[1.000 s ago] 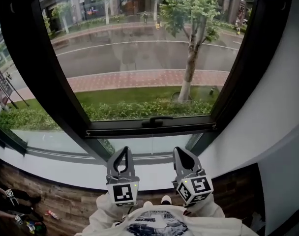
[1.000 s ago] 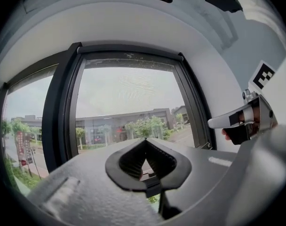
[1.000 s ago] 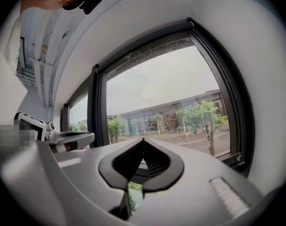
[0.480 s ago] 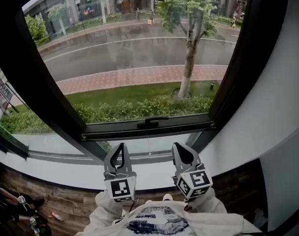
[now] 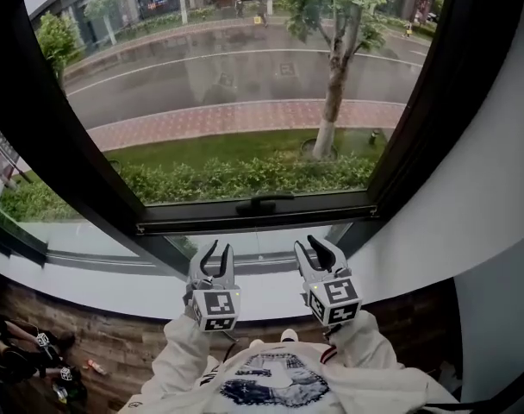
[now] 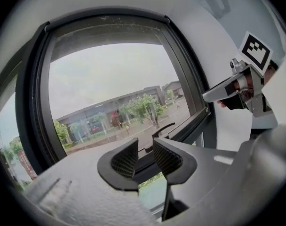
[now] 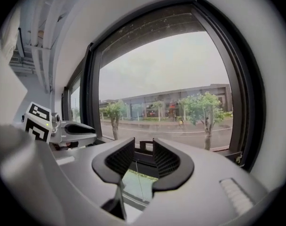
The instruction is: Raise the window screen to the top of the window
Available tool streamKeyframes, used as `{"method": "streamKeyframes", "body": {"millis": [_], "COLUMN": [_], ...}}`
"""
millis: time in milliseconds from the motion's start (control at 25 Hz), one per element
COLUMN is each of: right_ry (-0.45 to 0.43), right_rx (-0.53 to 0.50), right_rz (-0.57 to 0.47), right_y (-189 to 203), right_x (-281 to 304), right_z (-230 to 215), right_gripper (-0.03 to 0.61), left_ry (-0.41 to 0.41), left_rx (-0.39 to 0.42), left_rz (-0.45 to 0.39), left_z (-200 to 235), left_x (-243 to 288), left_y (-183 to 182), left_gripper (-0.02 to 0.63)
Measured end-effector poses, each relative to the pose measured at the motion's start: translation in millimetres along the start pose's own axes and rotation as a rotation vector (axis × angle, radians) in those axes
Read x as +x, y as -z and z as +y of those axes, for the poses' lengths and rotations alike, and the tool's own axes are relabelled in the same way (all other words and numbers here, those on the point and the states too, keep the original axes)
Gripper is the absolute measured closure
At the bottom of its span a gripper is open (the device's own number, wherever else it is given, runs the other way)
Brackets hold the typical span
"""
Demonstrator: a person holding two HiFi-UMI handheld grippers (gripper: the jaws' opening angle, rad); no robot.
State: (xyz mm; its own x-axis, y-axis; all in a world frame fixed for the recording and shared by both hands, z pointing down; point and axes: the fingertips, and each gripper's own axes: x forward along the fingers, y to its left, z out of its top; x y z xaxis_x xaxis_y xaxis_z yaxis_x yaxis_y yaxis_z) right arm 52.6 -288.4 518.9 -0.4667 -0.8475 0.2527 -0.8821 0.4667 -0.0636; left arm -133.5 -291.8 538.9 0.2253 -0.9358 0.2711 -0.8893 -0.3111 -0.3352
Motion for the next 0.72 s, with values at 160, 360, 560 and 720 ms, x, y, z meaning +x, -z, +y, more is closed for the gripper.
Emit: {"method": "streamKeyframes", "body": {"millis": [160,360,560,720], "right_ry": [-0.058,-0.167,-0.230,-0.275], "right_rx": [-0.092,-0.167,-0.302,-0.476], "right_rz": [0.093,0.221,0.336,0.428], "right_y": [30.8,66.0,102.6,132.3], "right_x": [25.0,51.7,77.8,93.6], "right_z": [-1.5,1.8,-2.5,-4.4], "right_gripper": [0.384,0.256,0.217,0.163], "left_ry": [0.049,0.096,0.129,0.166], "left_rx": [0.101,0.105,0.261,0.408], "left_rz": [0.081,0.194,0.274,0.320], "left_z": [-8.0,-7.6,-6.9,-7.5], "left_x": [22.8,50.4,77.6,94.9], "left_y": [27.7,64.4,96.6,119.4], "left_gripper": [0.462,0.410,0.396,0.377]}}
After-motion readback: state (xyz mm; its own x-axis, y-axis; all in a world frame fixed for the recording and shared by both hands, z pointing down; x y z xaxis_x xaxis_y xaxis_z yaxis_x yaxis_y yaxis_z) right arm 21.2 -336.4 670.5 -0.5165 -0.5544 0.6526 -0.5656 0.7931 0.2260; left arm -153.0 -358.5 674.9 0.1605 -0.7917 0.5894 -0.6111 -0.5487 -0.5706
